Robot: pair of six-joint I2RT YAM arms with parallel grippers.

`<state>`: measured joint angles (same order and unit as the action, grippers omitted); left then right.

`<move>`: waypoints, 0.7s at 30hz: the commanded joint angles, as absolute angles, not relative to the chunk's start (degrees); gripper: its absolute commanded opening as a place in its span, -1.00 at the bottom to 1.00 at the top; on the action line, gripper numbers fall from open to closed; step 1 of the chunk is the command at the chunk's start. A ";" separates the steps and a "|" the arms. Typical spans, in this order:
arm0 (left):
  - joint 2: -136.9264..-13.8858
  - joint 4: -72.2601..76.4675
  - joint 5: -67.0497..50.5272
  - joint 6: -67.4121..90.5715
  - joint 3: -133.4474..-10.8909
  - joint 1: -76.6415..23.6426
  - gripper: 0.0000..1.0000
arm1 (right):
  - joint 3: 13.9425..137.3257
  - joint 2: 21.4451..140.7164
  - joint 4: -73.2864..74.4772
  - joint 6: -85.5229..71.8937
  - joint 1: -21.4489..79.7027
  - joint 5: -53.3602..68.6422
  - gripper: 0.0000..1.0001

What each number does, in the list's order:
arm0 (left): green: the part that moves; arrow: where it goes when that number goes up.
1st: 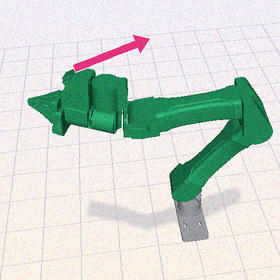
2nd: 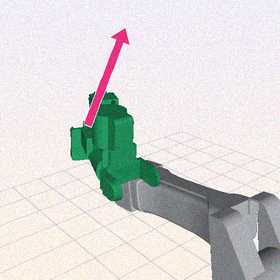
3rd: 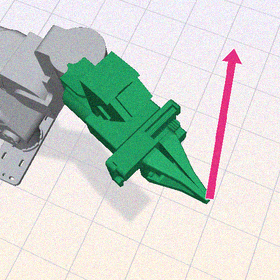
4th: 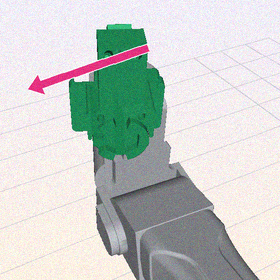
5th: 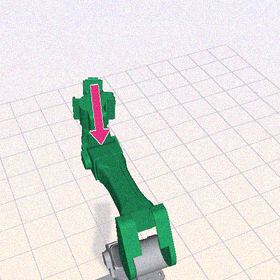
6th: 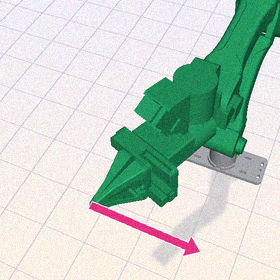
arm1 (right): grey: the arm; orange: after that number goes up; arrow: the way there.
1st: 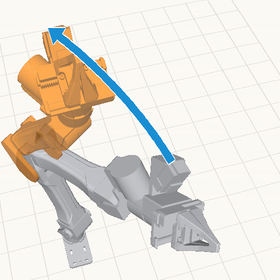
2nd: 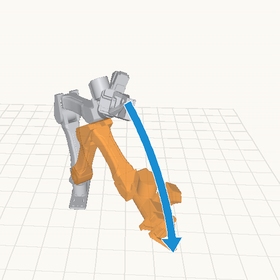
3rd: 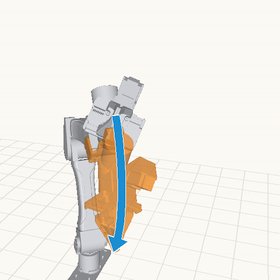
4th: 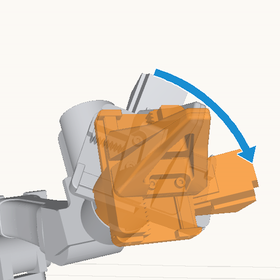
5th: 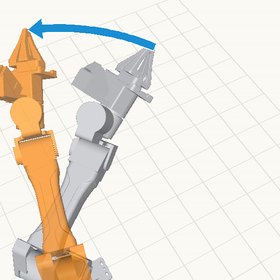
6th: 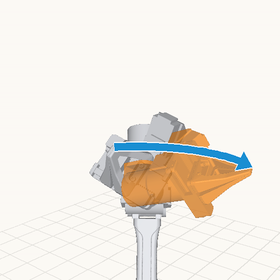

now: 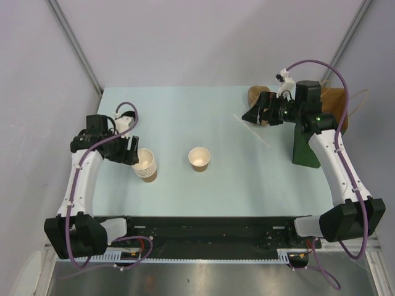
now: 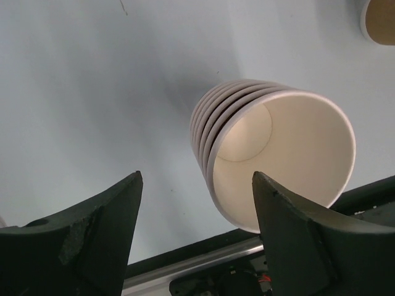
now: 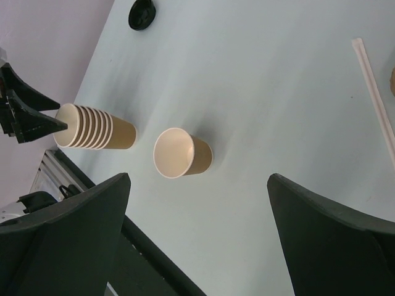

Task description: Pack the takeout coffee

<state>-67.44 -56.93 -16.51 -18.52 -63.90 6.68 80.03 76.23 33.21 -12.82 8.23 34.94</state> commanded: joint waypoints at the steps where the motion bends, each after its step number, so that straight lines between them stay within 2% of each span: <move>1: -66.70 -51.77 -18.19 -18.73 -60.48 6.77 0.49 | 79.81 76.20 32.61 -12.48 8.09 35.42 1.00; 4: -68.02 -48.96 -17.84 -17.76 -57.49 6.85 0.40 | 79.81 76.20 32.61 -12.57 8.00 35.42 0.99; 7: -68.99 -46.85 -17.75 -16.70 -55.29 6.68 0.15 | 79.72 76.29 32.78 -12.48 8.00 35.25 0.99; 10: -70.13 -45.88 -18.02 -16.26 -54.76 6.68 0.03 | 79.63 76.38 32.52 -12.39 8.00 35.42 0.99; 12: -70.49 -45.26 -17.67 -15.82 -54.32 6.68 0.02 | 79.72 76.46 32.52 -12.48 7.91 35.42 0.99; 14: -71.19 -45.35 -17.23 -15.73 -54.49 6.68 -0.10 | 79.63 76.38 32.61 -12.57 8.00 35.42 0.99; 18: -72.07 -46.40 -15.22 -16.34 -56.24 6.77 -0.51 | 79.63 76.38 32.61 -12.48 7.82 35.51 0.99; 21: -72.33 -48.16 -13.02 -17.92 -60.89 7.29 -0.97 | 79.54 76.38 32.69 -12.48 7.82 35.68 0.99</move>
<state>-72.05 -47.64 -15.81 -16.34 -55.00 6.68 79.59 76.38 33.21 -12.84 8.12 34.96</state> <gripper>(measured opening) 0.144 0.994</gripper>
